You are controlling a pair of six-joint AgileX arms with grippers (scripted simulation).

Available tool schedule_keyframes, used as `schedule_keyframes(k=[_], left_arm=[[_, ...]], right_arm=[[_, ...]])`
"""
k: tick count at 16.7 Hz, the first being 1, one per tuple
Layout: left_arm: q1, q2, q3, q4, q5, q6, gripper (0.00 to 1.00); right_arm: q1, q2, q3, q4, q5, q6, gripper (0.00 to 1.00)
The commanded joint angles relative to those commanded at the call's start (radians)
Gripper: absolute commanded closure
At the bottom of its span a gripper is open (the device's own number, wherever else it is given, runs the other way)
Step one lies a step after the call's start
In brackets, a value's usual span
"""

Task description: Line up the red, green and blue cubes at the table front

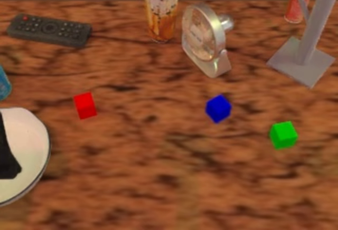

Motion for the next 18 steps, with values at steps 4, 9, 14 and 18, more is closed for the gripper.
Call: schedule_keyframes(k=[4, 9, 14, 18], left_arm=[[-0.006, 0.03, 0.03, -0.02, 0.002, 0.018, 0.0], [-0.043, 0.289, 0.284, -0.176, 0.006, 0.156, 0.0], [-0.096, 0.795, 0.685, -0.441, 0.003, 0.379, 0.0], [-0.143, 1.278, 1.02, -0.684, 0.001, 0.574, 0.0]], right_arm=[[0.0, 0.0, 0.0, 0.0, 0.0, 0.0, 0.0], [0.0, 0.0, 0.0, 0.0, 0.0, 0.0, 0.0], [0.0, 0.0, 0.0, 0.0, 0.0, 0.0, 0.0], [0.0, 0.0, 0.0, 0.0, 0.0, 0.0, 0.0]])
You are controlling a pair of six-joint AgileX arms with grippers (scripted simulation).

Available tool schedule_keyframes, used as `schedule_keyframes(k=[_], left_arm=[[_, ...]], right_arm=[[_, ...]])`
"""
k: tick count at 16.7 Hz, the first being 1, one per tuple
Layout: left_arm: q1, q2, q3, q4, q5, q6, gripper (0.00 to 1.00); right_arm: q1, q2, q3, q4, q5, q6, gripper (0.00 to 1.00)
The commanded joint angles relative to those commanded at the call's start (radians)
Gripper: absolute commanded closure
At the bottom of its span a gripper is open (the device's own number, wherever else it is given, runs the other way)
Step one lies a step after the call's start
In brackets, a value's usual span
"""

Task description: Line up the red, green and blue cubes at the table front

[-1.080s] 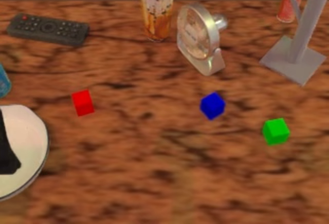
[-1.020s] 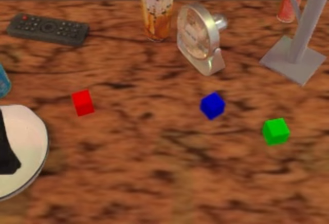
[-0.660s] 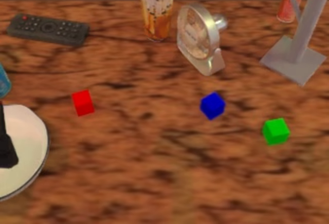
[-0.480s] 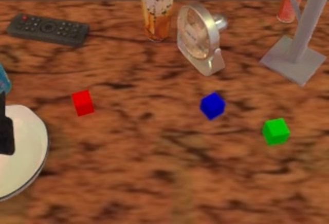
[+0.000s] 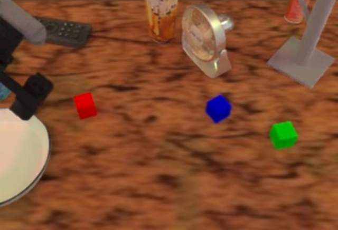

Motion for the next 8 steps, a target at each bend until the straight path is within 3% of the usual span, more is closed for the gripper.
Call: schedule_keyframes(k=[8], left_arm=[[-0.078, 0.717, 0.566, -0.378, 0.0, 0.317, 0.0]], right_arm=[[0.0, 0.0, 0.0, 0.0, 0.0, 0.0, 0.0]])
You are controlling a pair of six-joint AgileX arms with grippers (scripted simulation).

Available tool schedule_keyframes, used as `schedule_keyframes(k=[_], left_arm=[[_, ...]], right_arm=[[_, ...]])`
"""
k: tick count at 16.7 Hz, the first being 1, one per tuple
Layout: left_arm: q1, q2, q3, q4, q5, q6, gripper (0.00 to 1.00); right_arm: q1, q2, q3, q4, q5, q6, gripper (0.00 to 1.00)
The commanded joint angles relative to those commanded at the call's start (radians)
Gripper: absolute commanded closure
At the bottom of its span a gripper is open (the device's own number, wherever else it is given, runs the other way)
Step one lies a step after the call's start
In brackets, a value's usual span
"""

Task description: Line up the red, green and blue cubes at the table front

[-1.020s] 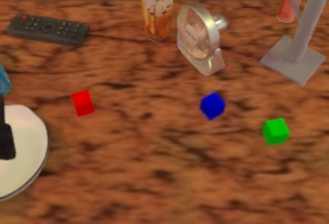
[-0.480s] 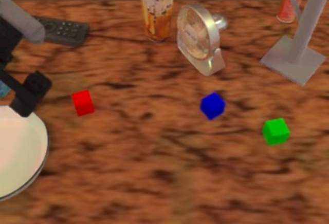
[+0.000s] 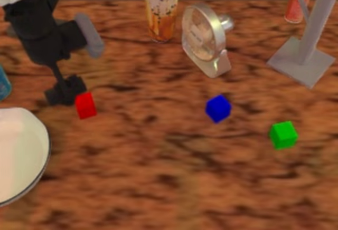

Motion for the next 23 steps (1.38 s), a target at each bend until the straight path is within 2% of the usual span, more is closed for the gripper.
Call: schedule_keyframes(k=[5, 12, 20, 23], left_arm=[[-0.022, 0.19, 0.19, -0.094, 0.002, 0.093, 0.0], [-0.018, 0.201, 0.195, -0.093, 0.002, 0.097, 0.0], [-0.021, 0.303, 0.036, 0.173, 0.003, 0.1, 0.0], [-0.022, 0.316, 0.019, 0.198, 0.003, 0.101, 0.0]], right_arm=[[0.0, 0.0, 0.0, 0.0, 0.0, 0.0, 0.0], [0.0, 0.0, 0.0, 0.0, 0.0, 0.0, 0.0], [0.0, 0.0, 0.0, 0.0, 0.0, 0.0, 0.0], [0.0, 0.0, 0.0, 0.0, 0.0, 0.0, 0.0]])
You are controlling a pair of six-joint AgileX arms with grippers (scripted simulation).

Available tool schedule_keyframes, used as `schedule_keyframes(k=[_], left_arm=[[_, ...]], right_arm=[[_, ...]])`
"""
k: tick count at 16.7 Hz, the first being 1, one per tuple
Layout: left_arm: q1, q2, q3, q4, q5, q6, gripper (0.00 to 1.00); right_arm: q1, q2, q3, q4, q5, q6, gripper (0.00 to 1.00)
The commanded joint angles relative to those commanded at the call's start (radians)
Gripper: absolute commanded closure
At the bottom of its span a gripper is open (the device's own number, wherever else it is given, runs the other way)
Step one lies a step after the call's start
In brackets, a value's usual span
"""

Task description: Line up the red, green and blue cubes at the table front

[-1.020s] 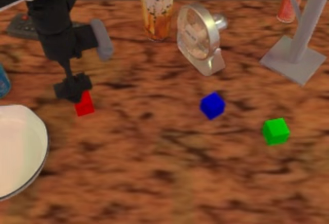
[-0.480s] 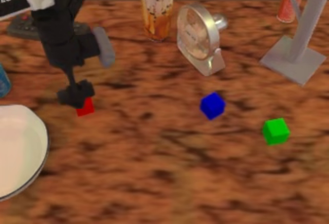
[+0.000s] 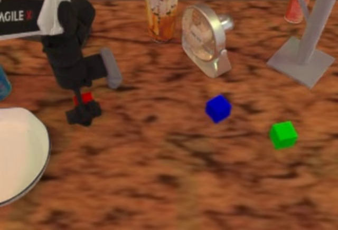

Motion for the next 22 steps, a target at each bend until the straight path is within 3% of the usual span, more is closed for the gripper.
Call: schedule_keyframes(k=[2, 15, 22], left_arm=[[0.0, 0.0, 0.0, 0.0, 0.0, 0.0, 0.0], [0.0, 0.0, 0.0, 0.0, 0.0, 0.0, 0.98], [0.0, 0.0, 0.0, 0.0, 0.0, 0.0, 1.0]], right_arm=[[0.0, 0.0, 0.0, 0.0, 0.0, 0.0, 0.0], [0.0, 0.0, 0.0, 0.0, 0.0, 0.0, 0.0], [0.0, 0.0, 0.0, 0.0, 0.0, 0.0, 0.0]])
